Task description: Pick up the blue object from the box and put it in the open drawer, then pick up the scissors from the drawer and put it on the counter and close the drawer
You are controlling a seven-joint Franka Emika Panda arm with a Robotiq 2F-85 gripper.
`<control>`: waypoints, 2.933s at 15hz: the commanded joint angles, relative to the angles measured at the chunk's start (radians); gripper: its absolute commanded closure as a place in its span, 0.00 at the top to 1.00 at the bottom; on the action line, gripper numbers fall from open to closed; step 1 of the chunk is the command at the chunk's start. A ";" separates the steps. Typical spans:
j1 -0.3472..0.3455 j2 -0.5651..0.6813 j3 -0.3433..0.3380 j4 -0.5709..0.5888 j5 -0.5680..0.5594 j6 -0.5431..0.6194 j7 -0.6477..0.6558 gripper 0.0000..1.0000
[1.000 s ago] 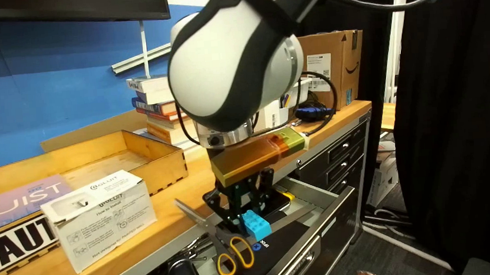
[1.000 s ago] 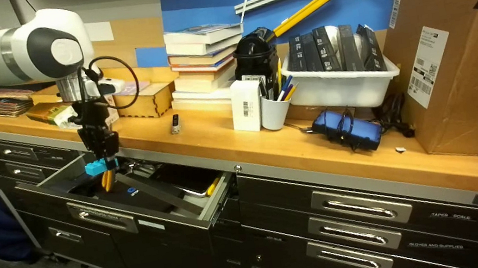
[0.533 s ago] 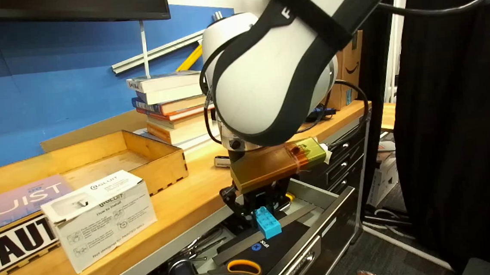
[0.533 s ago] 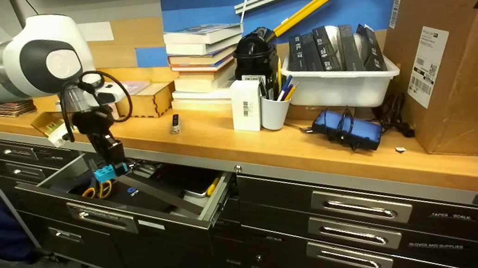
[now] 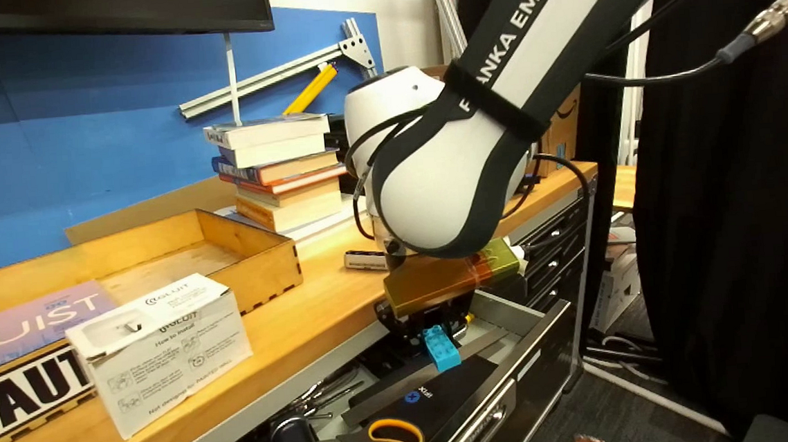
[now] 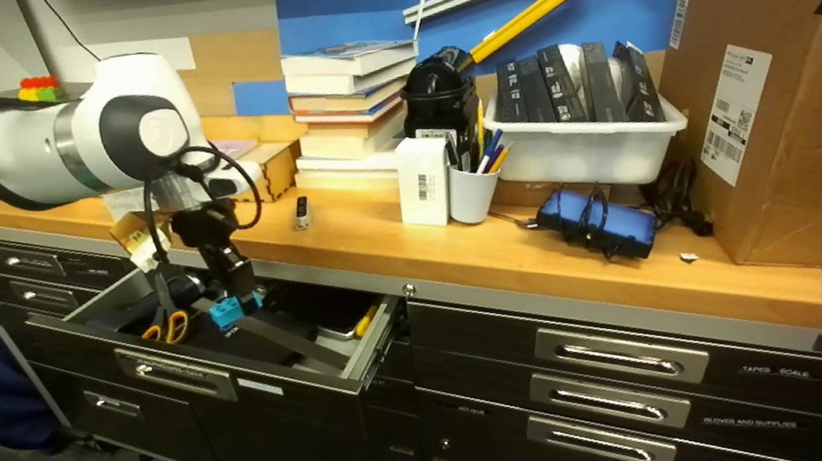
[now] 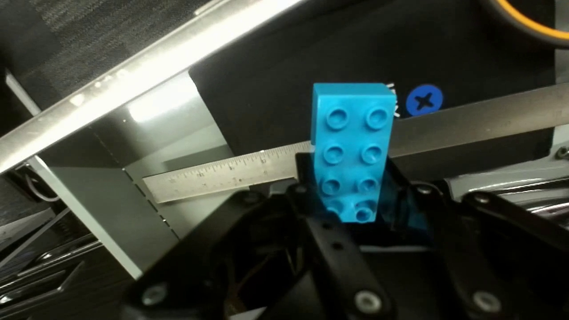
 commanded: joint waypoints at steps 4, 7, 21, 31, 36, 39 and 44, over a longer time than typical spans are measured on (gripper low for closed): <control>0.016 0.049 -0.010 0.064 0.039 -0.013 -0.046 0.92; 0.035 0.021 0.031 0.054 0.090 -0.020 -0.179 1.00; 0.105 0.118 0.163 0.174 0.247 -0.240 -0.847 1.00; 0.127 0.250 0.121 0.289 0.052 -0.295 -0.816 0.86; 0.104 0.266 0.150 0.315 0.111 -0.357 -0.940 0.42; 0.104 0.277 0.149 0.328 0.119 -0.406 -0.987 0.20; 0.097 0.256 0.149 0.346 0.149 -0.450 -1.024 0.06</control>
